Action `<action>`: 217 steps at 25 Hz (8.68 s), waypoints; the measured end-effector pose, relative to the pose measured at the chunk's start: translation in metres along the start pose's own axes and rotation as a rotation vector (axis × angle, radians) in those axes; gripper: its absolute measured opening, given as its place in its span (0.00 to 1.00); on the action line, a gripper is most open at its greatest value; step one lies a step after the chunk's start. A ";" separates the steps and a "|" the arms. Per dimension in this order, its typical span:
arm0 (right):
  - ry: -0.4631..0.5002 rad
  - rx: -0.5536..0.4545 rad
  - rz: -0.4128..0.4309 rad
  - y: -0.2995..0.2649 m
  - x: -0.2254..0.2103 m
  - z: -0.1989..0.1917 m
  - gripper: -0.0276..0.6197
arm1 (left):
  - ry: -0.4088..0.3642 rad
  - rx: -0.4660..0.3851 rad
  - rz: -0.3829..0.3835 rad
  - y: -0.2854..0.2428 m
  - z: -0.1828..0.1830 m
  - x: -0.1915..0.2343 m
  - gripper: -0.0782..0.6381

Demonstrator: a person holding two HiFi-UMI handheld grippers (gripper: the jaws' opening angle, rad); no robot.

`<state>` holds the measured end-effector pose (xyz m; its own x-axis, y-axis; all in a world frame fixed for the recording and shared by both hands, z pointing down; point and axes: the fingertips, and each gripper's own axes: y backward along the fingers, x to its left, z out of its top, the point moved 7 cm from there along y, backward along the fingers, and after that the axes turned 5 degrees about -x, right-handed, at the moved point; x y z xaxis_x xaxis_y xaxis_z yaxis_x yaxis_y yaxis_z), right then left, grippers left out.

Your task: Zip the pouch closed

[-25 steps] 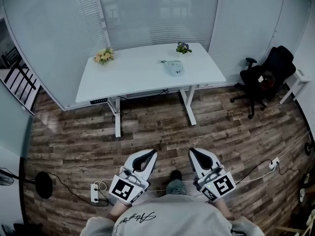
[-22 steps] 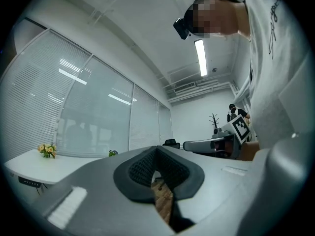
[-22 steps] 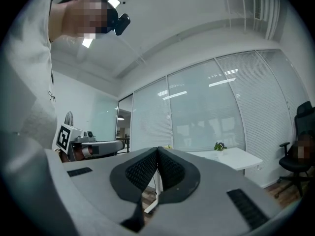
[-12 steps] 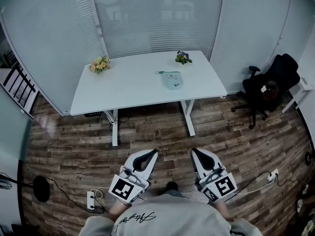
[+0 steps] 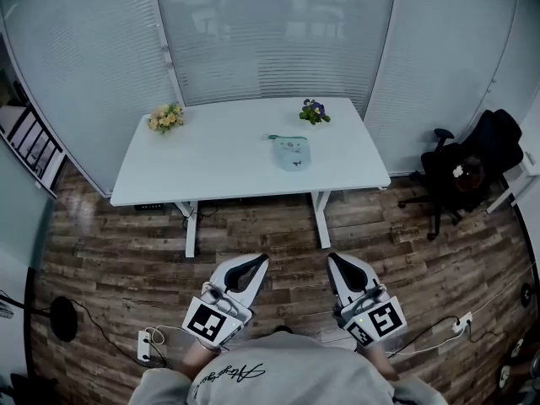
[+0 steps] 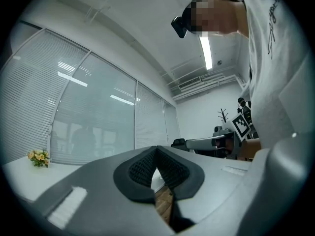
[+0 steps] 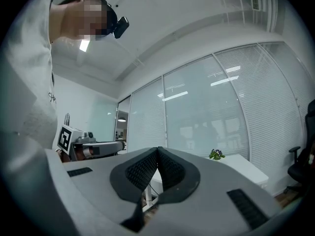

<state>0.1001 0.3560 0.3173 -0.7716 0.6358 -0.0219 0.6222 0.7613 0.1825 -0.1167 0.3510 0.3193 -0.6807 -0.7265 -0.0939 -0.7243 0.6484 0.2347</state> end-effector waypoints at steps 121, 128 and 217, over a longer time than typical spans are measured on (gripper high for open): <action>-0.036 -0.005 -0.328 -0.301 -0.252 -0.062 0.78 | 0.074 0.046 0.064 -0.248 -0.110 0.339 0.76; -0.051 0.000 -0.306 -0.313 -0.271 -0.068 0.78 | 0.068 0.053 0.090 -0.262 -0.114 0.347 0.76; 0.182 0.760 0.091 -0.414 -0.375 -0.284 0.14 | 0.014 0.176 0.472 -0.248 -0.111 0.329 0.76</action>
<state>0.0940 -0.2335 0.5290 -0.6823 0.7187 0.1339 0.5534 0.6273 -0.5479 -0.1486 -0.0745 0.3378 -0.9378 -0.3471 -0.0033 -0.3462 0.9346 0.0818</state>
